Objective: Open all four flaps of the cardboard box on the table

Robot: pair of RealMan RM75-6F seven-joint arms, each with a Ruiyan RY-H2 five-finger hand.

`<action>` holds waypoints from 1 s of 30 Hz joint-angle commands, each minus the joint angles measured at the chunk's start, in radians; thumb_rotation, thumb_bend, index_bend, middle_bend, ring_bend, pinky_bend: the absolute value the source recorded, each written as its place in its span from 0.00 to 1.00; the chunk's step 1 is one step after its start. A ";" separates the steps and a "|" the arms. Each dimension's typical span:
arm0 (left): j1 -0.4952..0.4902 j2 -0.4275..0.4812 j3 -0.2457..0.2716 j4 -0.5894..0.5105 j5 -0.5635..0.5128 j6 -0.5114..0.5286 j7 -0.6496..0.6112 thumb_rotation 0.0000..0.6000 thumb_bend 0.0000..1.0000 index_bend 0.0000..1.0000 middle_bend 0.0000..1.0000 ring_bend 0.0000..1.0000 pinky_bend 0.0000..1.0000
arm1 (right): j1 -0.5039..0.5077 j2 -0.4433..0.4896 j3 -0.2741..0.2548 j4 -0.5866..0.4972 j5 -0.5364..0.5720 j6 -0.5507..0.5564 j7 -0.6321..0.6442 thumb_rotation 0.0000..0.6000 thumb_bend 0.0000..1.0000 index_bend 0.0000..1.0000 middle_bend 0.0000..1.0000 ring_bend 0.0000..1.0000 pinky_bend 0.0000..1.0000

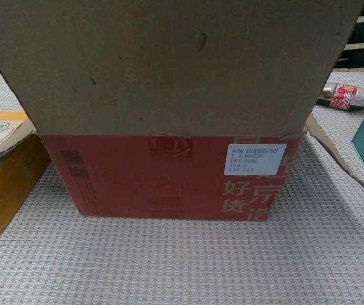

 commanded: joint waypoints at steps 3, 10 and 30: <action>0.005 0.002 0.000 -0.005 0.003 0.002 0.003 0.51 0.25 0.35 0.42 0.32 0.00 | -0.009 0.043 -0.050 -0.053 -0.051 0.041 -0.124 1.00 0.13 0.06 0.14 0.14 0.00; 0.012 0.005 -0.004 -0.011 0.006 0.006 0.005 0.52 0.25 0.35 0.42 0.32 0.00 | -0.044 0.103 -0.103 -0.112 -0.083 0.084 -0.271 1.00 0.13 0.05 0.14 0.14 0.00; 0.052 -0.030 0.012 -0.006 0.038 0.051 0.019 0.51 0.25 0.35 0.41 0.33 0.00 | -0.332 0.158 0.022 -0.351 0.425 -0.175 -1.579 1.00 0.13 0.05 0.13 0.12 0.00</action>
